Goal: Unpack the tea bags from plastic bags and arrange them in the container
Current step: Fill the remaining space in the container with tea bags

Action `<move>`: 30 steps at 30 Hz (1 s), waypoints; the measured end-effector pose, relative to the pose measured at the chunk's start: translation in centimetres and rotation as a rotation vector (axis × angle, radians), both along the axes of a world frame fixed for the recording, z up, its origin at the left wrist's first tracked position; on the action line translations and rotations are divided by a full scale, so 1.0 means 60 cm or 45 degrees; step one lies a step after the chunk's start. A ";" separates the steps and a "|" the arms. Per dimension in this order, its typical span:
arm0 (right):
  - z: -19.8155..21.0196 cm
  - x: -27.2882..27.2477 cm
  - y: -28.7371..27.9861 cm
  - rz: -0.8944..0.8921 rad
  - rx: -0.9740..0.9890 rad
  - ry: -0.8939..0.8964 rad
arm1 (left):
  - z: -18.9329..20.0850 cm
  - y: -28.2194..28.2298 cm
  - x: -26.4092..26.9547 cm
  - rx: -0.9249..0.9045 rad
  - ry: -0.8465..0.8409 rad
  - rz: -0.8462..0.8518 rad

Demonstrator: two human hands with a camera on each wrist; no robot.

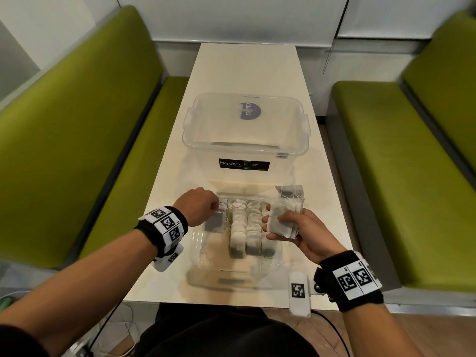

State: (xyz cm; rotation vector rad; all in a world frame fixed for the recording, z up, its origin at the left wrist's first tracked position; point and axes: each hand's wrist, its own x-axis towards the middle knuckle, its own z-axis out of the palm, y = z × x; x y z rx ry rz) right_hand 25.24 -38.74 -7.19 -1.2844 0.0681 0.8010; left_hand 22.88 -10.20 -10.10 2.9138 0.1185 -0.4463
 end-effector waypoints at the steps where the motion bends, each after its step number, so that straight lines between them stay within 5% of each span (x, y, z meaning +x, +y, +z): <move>1: 0.000 0.000 0.000 0.005 0.000 0.000 | 0.000 0.001 0.001 0.003 -0.004 0.002; 18: -0.004 -0.010 0.000 0.165 -0.023 -0.135 | 0.011 -0.002 -0.002 0.002 -0.177 0.023; 25: 0.014 -0.018 0.003 0.142 -0.052 -0.213 | 0.094 -0.028 -0.026 -0.512 -0.312 0.204; 30: 0.022 -0.020 0.006 0.206 -0.113 -0.306 | 0.141 -0.055 -0.046 -0.896 -0.186 0.143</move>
